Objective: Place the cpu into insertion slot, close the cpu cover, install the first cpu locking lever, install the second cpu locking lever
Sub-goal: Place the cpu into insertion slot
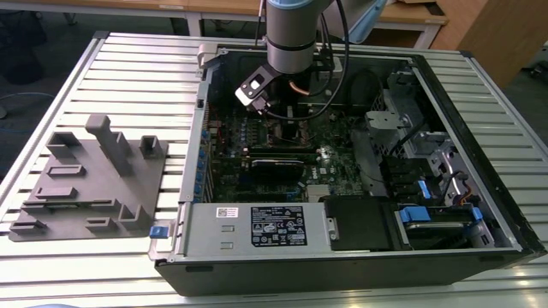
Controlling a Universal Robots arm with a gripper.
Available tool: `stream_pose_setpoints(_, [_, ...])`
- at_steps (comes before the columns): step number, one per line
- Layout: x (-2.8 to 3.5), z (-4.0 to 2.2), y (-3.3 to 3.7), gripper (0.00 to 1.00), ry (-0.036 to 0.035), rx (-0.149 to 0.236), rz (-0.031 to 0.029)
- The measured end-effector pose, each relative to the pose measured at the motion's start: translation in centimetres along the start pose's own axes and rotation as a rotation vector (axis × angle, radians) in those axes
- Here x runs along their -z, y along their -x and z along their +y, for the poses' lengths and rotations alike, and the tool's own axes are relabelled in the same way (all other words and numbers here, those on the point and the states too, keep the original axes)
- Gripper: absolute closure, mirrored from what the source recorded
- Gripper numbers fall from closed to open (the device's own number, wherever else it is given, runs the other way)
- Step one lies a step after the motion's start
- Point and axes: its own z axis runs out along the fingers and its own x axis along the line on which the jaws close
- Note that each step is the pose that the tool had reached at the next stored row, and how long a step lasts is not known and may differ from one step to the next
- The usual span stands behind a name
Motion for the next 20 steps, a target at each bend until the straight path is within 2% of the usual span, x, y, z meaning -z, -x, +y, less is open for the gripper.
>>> stream_pose_setpoints(16, [-0.06, -0.01, 0.0, 0.46, 0.0, 0.0, 0.0])
stream_pose_setpoints(19, [-0.07, 0.0, -0.01, 0.45, 0.0001, 0.0, 0.0002])
stream_pose_setpoints(20, [-0.07, -0.01, 0.0, 0.39, 0.0001, 0.0, 0.0001])
